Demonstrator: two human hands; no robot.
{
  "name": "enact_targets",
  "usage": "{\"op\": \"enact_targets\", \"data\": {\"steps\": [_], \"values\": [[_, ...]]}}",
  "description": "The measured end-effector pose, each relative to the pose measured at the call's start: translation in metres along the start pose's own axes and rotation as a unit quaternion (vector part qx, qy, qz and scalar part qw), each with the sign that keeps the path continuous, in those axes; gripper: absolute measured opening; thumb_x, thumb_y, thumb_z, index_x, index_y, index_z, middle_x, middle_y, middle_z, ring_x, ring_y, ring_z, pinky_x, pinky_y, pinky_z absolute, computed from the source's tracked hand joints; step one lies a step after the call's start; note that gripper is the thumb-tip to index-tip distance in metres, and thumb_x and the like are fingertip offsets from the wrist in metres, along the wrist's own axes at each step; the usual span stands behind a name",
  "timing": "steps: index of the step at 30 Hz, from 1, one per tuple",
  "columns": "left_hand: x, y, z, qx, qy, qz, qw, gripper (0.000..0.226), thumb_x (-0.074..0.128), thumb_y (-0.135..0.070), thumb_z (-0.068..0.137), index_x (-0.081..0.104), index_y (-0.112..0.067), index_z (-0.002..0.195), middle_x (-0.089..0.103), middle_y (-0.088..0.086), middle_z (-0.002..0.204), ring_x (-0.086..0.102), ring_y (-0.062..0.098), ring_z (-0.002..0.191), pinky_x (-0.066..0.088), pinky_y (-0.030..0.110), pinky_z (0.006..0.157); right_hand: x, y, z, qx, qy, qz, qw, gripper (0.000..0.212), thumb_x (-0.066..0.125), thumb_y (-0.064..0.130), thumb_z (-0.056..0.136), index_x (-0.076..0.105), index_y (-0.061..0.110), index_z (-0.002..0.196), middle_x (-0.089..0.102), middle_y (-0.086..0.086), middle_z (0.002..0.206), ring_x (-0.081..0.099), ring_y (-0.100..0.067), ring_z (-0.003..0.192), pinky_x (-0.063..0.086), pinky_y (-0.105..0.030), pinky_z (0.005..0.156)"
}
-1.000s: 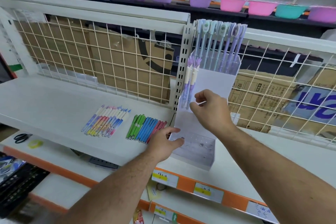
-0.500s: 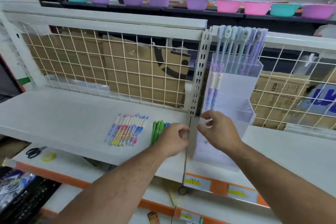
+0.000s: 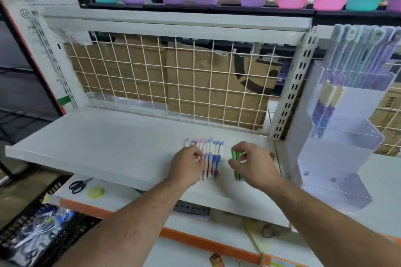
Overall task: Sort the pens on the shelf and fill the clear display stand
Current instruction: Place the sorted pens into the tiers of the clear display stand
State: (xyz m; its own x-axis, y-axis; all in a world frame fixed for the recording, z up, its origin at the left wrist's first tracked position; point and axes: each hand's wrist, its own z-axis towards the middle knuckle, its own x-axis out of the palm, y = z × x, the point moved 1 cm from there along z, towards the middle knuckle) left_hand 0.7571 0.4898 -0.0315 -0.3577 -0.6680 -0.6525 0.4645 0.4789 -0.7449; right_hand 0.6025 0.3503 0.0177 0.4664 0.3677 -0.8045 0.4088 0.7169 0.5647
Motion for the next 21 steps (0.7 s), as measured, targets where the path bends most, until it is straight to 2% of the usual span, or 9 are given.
{"op": "enact_targets", "data": {"steps": [2, 5, 7, 10, 13, 15, 17, 21], "values": [[-0.009, 0.014, 0.007, -0.027, -0.012, 0.015, 0.999, 0.005, 0.065, -0.024, 0.091, 0.063, -0.024, 0.095, 0.064, -0.005, 0.098, 0.062, 0.015, 0.088, 0.05, 0.025, 0.072, 0.01, 0.007, 0.004, -0.003, 0.003, 0.012, 1.0, 0.037, 0.073, 0.034, 0.088, 0.065, 0.024, 0.123, 0.058, 0.01, 0.105, 0.056, -0.001, 0.082, 0.039, -0.014, 0.067], [-0.013, 0.03, 0.017, -0.073, 0.016, 0.029, 0.997, 0.019, 0.061, -0.028, 0.094, 0.06, -0.015, 0.107, 0.061, -0.001, 0.105, 0.06, 0.018, 0.089, 0.046, 0.027, 0.065, 0.017, 0.012, 0.01, 0.003, 0.009, 0.022, 1.0, 0.035, 0.072, 0.033, 0.089, 0.065, 0.023, 0.122, 0.053, 0.015, 0.099, 0.053, 0.006, 0.077, 0.037, -0.008, 0.063], [-0.013, 0.035, 0.023, -0.086, 0.024, 0.046, 0.995, 0.016, 0.062, -0.027, 0.093, 0.056, -0.014, 0.102, 0.061, 0.001, 0.099, 0.058, 0.018, 0.083, 0.041, 0.026, 0.058, 0.02, 0.012, 0.016, 0.008, 0.007, 0.021, 1.0, 0.033, 0.072, 0.032, 0.089, 0.066, 0.024, 0.12, 0.056, 0.014, 0.101, 0.053, 0.008, 0.082, 0.036, -0.006, 0.066], [-0.013, 0.037, 0.029, -0.097, 0.024, 0.066, 0.993, 0.019, 0.063, -0.027, 0.093, 0.047, -0.016, 0.093, 0.056, -0.001, 0.087, 0.05, 0.009, 0.067, 0.032, 0.022, 0.047, 0.023, 0.013, 0.025, 0.011, 0.014, 0.025, 1.0, 0.031, 0.071, 0.03, 0.089, 0.067, 0.025, 0.119, 0.061, 0.012, 0.106, 0.056, 0.005, 0.087, 0.04, -0.009, 0.066], [-0.011, 0.036, 0.035, -0.118, 0.027, 0.07, 0.99, 0.027, 0.067, -0.026, 0.09, 0.042, -0.02, 0.082, 0.052, -0.006, 0.079, 0.049, 0.005, 0.064, 0.03, 0.021, 0.043, 0.026, 0.017, 0.033, 0.02, 0.014, 0.028, 0.999, 0.028, 0.07, 0.03, 0.09, 0.067, 0.026, 0.117, 0.063, 0.012, 0.106, 0.058, 0.002, 0.088, 0.042, -0.011, 0.064], [-0.011, 0.034, 0.039, -0.128, 0.036, 0.083, 0.988, 0.024, 0.067, -0.024, 0.089, 0.045, -0.019, 0.083, 0.055, -0.006, 0.08, 0.055, 0.009, 0.066, 0.033, 0.021, 0.041, 0.027, 0.019, 0.037, 0.022, 0.014, 0.027, 0.999, 0.025, 0.07, 0.031, 0.09, 0.067, 0.027, 0.115, 0.063, 0.013, 0.107, 0.059, 0.006, 0.086, 0.04, -0.006, 0.06], [-0.012, 0.032, 0.043, -0.135, 0.05, 0.108, 0.984, 0.017, 0.068, -0.019, 0.086, 0.052, -0.016, 0.09, 0.061, -0.004, 0.084, 0.059, 0.011, 0.067, 0.034, 0.02, 0.039, 0.028, 0.02, 0.038, 0.024, 0.021, 0.03, 0.999, 0.024, 0.07, 0.03, 0.091, 0.067, 0.026, 0.115, 0.063, 0.014, 0.107, 0.06, 0.008, 0.084, 0.043, -0.006, 0.053], [-0.018, 0.028, 0.046, -0.134, 0.09, 0.174, 0.971, 0.012, 0.064, -0.013, 0.083, 0.062, -0.012, 0.095, 0.061, -0.002, 0.077, 0.058, 0.013, 0.062, 0.037, 0.023, 0.042, 0.025, 0.018, 0.036, 0.031, 0.025, 0.034, 0.999, 0.022, 0.07, 0.026, 0.091, 0.069, 0.024, 0.113, 0.066, 0.012, 0.106, 0.064, 0.003, 0.082, 0.05, -0.011, 0.064]]}}
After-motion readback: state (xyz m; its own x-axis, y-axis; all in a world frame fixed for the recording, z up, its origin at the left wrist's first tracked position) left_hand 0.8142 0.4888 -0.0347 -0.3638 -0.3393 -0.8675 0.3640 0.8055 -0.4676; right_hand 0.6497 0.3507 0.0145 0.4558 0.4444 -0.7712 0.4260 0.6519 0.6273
